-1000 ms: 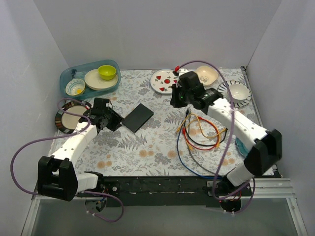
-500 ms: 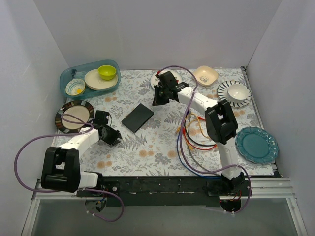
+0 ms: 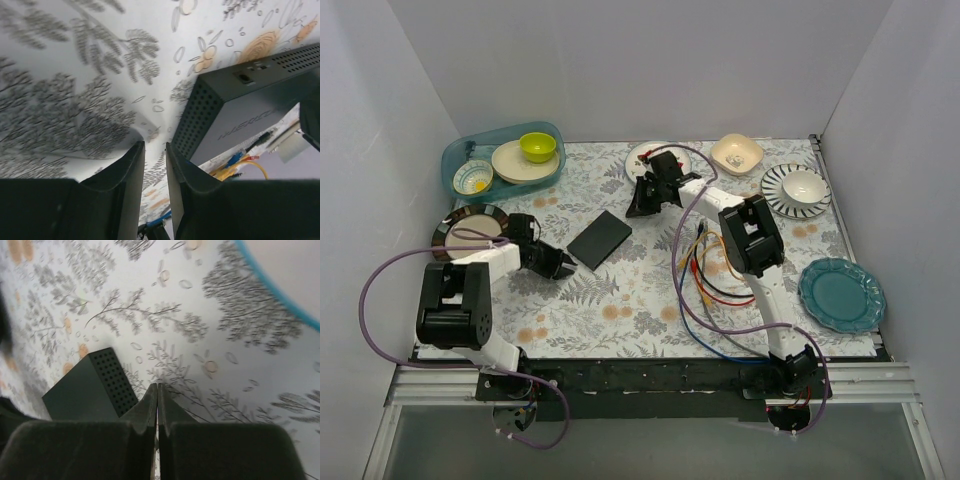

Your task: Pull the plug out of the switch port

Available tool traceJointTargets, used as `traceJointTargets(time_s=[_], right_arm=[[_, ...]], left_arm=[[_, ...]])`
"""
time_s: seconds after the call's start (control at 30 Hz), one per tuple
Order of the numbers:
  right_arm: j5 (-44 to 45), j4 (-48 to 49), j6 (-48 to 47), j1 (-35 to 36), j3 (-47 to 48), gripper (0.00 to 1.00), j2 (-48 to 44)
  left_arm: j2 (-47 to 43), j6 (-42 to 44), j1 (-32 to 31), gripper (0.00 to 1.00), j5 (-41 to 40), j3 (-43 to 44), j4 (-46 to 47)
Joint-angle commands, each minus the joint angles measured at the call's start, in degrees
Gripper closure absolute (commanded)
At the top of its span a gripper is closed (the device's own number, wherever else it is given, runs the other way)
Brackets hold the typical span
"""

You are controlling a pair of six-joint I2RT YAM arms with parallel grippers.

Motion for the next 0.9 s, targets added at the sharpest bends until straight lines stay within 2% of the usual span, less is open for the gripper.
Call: traceJointTargets(time_s=[0.0,0.33,0.67,0.77,0.87], right_arm=[[-7.64,6.03,1.22,1.71,-6.86,0.99,-3.07],[-8.62,10.70,-0.98,6.63,-33.84,0.99,-18.62],[-8.35,13.51,-0.98,11.11,-55.47,0.99,-32.51],[-5.82,13.95,-0.54,10.86,-60.75,0.99,-36.47],[-2.56,12.72,-0.89,10.16,-61.46,0.99,-38.93]], left_arm=[[5.24,3.12,0.02,0.75,0.87,1.49,0.96],[9.82,7.95,-0.59,0.75,5.35,2.65,1.93],[1.56,7.08,-6.13,0.75,6.06,-6.22,1.67],[-3.44,6.37,-6.40,0.75,3.08,-7.12,-0.69],[-8.10,6.72,-5.96,0.74,-4.30,-4.31,-4.64]])
